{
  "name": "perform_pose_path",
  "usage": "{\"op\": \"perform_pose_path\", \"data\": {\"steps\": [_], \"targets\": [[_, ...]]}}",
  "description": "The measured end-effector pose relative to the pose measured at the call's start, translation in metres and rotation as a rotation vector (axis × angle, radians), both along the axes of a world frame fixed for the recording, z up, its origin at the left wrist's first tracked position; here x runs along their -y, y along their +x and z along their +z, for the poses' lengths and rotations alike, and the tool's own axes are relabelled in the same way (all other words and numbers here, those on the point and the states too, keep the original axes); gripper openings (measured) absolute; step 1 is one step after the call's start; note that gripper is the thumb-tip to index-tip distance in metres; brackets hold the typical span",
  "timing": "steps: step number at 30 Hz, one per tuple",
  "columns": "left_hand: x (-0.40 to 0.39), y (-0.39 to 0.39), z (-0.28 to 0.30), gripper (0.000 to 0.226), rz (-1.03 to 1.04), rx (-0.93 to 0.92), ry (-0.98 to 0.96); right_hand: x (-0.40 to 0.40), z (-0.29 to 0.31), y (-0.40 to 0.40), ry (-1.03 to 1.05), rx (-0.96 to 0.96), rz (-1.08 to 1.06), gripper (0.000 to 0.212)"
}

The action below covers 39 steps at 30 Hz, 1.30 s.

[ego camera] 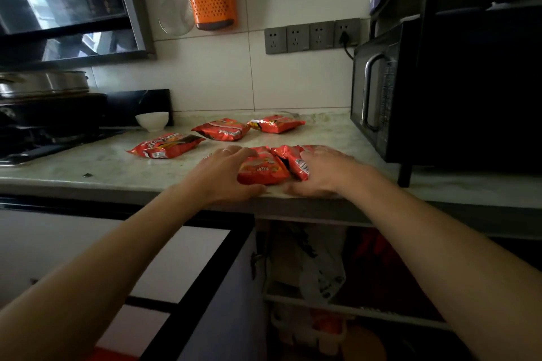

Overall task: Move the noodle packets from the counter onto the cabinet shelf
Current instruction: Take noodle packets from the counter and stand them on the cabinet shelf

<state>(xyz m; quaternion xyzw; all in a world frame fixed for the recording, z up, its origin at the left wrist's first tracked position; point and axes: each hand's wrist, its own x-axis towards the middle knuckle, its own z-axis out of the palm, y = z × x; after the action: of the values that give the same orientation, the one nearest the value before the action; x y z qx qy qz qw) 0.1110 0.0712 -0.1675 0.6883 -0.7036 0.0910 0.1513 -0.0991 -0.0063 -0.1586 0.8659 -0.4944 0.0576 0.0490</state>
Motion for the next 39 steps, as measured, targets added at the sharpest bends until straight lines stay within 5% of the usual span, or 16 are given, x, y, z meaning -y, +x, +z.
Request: {"op": "perform_pose_path", "data": {"steps": [3, 7, 16, 20, 26, 39], "targets": [[0.011, -0.003, -0.005, 0.116, 0.056, 0.060, 0.226, -0.034, -0.005, -0.019, -0.040, -0.061, 0.020, 0.116], [0.008, -0.015, -0.010, 0.119, 0.125, 0.162, 0.201, -0.066, -0.018, -0.038, -0.278, -0.086, 0.007, 0.087], [-0.048, -0.056, -0.014, 0.060, 0.143, 0.328, -0.157, -0.116, -0.029, -0.079, -0.484, 0.055, 0.061, 0.065], [-0.080, -0.077, -0.002, 0.056, 0.105, 0.034, -0.378, -0.143, -0.019, -0.107, -0.515, 0.238, 0.056, 0.061], [-0.144, -0.139, -0.014, 0.043, -0.103, -0.607, -0.672, -0.201, -0.028, -0.164, -0.396, 0.838, 0.045, 0.042], [-0.141, -0.245, -0.188, 0.022, -0.128, -1.249, -0.169, -0.204, -0.204, -0.262, 0.163, 1.485, -0.248, 0.031]]}}
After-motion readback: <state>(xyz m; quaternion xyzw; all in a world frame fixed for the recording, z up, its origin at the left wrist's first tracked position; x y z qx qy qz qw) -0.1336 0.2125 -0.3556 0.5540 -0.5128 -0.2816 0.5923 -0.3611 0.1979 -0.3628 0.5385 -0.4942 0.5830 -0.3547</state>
